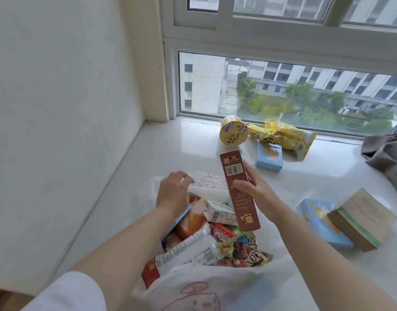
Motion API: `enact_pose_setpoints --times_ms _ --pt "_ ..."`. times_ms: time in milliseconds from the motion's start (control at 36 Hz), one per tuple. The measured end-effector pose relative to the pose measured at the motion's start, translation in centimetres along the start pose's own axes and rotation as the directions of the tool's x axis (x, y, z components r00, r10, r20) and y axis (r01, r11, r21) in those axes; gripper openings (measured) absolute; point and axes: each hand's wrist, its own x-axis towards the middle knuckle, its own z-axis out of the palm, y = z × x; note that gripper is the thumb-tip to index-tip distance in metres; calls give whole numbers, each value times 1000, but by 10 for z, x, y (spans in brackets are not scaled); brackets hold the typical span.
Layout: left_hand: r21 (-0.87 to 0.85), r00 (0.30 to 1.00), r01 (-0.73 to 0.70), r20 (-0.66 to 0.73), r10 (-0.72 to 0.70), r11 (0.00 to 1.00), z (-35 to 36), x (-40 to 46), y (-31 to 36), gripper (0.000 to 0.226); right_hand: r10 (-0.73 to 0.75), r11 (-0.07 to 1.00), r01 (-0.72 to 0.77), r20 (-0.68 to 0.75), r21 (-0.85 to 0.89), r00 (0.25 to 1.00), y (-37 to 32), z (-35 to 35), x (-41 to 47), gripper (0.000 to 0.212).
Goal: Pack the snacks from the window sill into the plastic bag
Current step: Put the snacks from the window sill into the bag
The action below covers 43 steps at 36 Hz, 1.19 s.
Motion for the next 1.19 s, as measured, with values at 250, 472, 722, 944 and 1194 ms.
enact_pose_setpoints --times_ms 250,472,722,944,1194 --pt "376 903 77 366 -225 923 1 35 -27 44 -83 801 166 168 -576 982 9 34 0 103" --pt "-34 900 404 193 -390 914 -24 55 -45 35 -30 305 364 373 -880 927 9 48 13 99" --pt "-190 965 261 43 -257 946 -49 63 -52 21 -35 132 444 444 -886 895 -2 85 43 58" --pt "-272 958 282 31 -284 920 -47 63 -35 24 29 -20 29 29 -999 999 3 102 55 41" --pt "-282 963 268 40 -268 921 -41 59 -18 27 -124 501 179 135 -847 983 12 84 47 42"
